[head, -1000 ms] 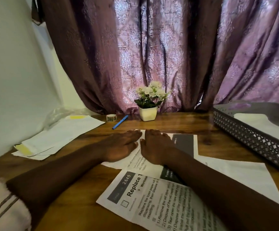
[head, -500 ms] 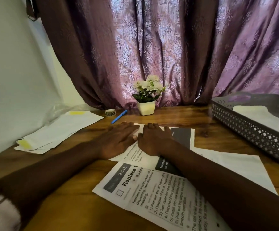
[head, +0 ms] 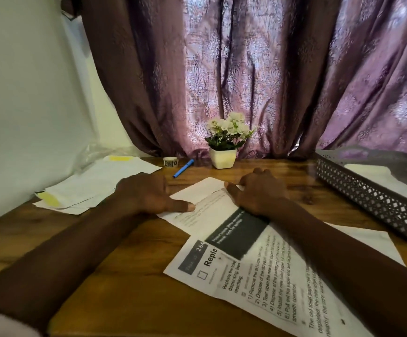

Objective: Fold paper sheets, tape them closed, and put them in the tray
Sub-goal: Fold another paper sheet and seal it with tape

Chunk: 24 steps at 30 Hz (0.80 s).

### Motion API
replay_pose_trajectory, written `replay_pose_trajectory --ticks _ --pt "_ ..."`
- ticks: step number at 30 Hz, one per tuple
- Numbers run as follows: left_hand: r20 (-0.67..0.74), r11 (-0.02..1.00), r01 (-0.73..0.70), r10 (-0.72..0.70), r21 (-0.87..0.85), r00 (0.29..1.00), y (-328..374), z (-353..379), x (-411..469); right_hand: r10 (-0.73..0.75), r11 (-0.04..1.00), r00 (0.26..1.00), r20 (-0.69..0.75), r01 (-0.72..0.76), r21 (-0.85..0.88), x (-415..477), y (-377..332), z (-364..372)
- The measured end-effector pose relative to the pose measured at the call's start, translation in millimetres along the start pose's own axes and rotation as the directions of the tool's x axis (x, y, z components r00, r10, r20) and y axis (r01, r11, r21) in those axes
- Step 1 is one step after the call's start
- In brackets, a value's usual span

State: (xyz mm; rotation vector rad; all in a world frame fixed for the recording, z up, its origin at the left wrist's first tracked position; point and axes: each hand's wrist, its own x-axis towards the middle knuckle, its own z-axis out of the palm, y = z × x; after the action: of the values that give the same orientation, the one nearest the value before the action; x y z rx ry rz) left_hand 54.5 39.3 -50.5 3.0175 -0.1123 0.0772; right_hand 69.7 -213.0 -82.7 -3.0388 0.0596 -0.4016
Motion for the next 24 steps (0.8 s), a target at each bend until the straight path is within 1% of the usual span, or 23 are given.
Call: replay_pose_trajectory --ticks 2,4,6,9,10,12,15,17,20,21,23,24 --pt "0.064 0.998 0.033 -0.029 -0.062 0.998 -15.3 -3.4 4.8 -0.037 0.997 0.999 -0.015 0.038 0.069 -0.6 -2.1 -0.6" --pt "0.071 0.993 0.018 -0.009 -0.119 0.997 -23.8 -0.5 8.9 -0.111 0.987 0.994 -0.007 0.111 0.116 -1.9 -4.1 -1.9" --pt "0.022 0.994 -0.004 0.007 -0.108 1.000 -25.5 3.6 8.6 -0.170 0.976 0.985 0.005 0.168 0.140 -5.2 -7.1 -2.1" --pt "-0.108 0.999 -0.032 0.028 -0.037 0.994 -26.3 5.5 9.1 -0.202 0.972 0.979 -0.005 0.201 0.118 -10.7 -11.6 -2.0" --pt "-0.119 0.999 -0.028 0.026 -0.016 0.993 -26.7 5.5 10.3 -0.209 0.972 0.978 -0.007 0.209 0.103 -12.2 -13.2 -1.7" --pt "-0.083 1.000 0.002 -0.003 -0.011 0.997 -28.0 3.6 12.5 -0.226 0.971 0.974 -0.012 0.226 0.074 -14.2 -15.4 0.3" --pt "0.015 0.993 0.059 -0.057 -0.102 0.998 -32.9 3.2 18.5 -0.232 0.970 0.973 -0.022 0.233 0.063 -14.6 -17.4 2.4" --pt "0.026 0.978 0.070 -0.066 -0.197 0.997 -35.1 6.0 19.8 -0.238 0.969 0.971 -0.021 0.238 0.066 -14.1 -17.6 3.0" --pt "-0.057 0.940 0.029 -0.051 -0.339 0.997 -33.7 11.9 18.3 -0.242 0.966 0.970 -0.023 0.243 0.086 -13.4 -16.8 2.8" --pt "-0.084 0.933 0.012 -0.045 -0.361 0.995 -31.6 12.7 17.2 -0.242 0.966 0.970 -0.025 0.243 0.089 -13.3 -16.4 2.5" --pt "-0.107 0.938 0.005 -0.045 -0.346 0.993 -29.2 13.2 14.4 -0.245 0.965 0.969 -0.021 0.246 0.087 -13.1 -17.1 1.9" --pt "-0.111 0.956 0.007 -0.041 -0.294 0.993 -27.0 12.8 13.0 -0.242 0.966 0.970 -0.020 0.243 0.089 -13.6 -16.9 1.6"
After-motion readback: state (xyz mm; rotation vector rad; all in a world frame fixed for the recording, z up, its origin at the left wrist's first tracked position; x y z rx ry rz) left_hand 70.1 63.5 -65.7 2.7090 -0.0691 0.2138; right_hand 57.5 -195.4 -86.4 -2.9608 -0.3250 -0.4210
